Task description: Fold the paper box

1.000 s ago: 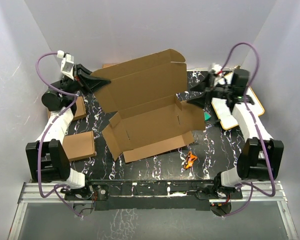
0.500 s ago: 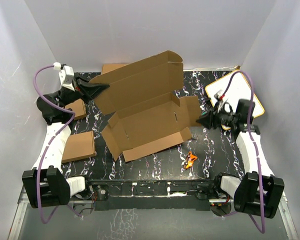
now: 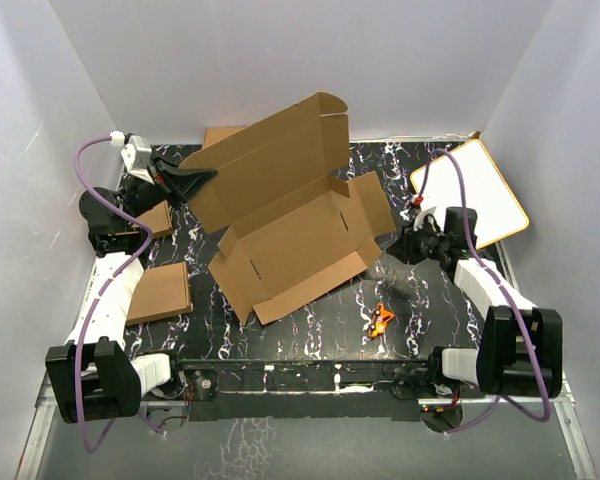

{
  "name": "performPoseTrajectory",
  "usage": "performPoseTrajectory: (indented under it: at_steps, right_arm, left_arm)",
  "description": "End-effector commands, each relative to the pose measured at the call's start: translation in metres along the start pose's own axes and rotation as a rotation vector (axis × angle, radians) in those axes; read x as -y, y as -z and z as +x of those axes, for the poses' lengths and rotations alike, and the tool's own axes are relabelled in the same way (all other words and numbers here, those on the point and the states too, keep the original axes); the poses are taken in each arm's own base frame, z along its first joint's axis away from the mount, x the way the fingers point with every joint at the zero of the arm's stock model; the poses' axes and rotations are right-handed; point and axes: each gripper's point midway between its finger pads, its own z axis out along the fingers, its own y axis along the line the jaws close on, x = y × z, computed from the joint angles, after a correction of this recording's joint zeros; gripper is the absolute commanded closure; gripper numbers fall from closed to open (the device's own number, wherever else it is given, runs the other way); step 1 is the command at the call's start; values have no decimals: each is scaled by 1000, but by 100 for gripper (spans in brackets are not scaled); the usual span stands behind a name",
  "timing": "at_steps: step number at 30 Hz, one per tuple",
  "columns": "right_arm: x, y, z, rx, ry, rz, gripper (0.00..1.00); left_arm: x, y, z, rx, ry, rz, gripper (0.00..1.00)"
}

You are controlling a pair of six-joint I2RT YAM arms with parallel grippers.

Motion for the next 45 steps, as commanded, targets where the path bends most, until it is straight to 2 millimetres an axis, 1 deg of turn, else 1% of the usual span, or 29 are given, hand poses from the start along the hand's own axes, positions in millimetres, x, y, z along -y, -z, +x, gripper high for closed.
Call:
performPoseTrajectory:
  at_steps: [1, 5, 6, 8, 11, 14, 18, 22, 26, 29, 36, 41, 45]
  right_arm:
    - [25, -17, -34, 14, 170, 119, 87]
    - [35, -32, -23, -52, 180, 143, 87]
    - [32, -37, -21, -65, 188, 129, 88]
    - [21, -45, -20, -77, 207, 82, 88]
    - [1, -50, -25, -58, 238, -5, 89]
    - [-17, -50, -28, -38, 269, -85, 90]
    - [-38, -45, -24, -27, 309, -184, 90]
    - [-48, -43, -17, -41, 326, -235, 91]
    - [-58, -48, -8, -72, 341, -279, 91]
    - [-61, -54, 1, -114, 344, -288, 91]
    - [-59, -64, 22, -209, 343, -278, 92]
    - [-46, -74, 39, -299, 320, -225, 92]
    - [-43, -79, 47, -336, 326, -201, 92]
  left_arm:
    - [7, 1, -16, 36, -73, -17, 100]
    - [6, 1, -14, 34, -61, -17, 100]
    - [6, 0, -13, 32, -57, -16, 100]
    - [5, 0, -12, 32, -54, -17, 100]
    - [5, 0, -11, 30, -50, -19, 100]
    - [3, 0, -9, 19, -44, -25, 100]
    - [-1, -1, -7, 12, -41, -37, 100]
    - [-3, -4, -7, 12, -38, -39, 100]
    - [-3, -9, -4, 3, -36, -32, 100]
    - [-2, -12, -2, -4, -36, -29, 100]
    - [-1, -15, 2, -14, -33, -28, 100]
    - [0, -16, 2, -17, -31, -24, 100]
    - [0, -17, 3, -19, -30, -21, 100]
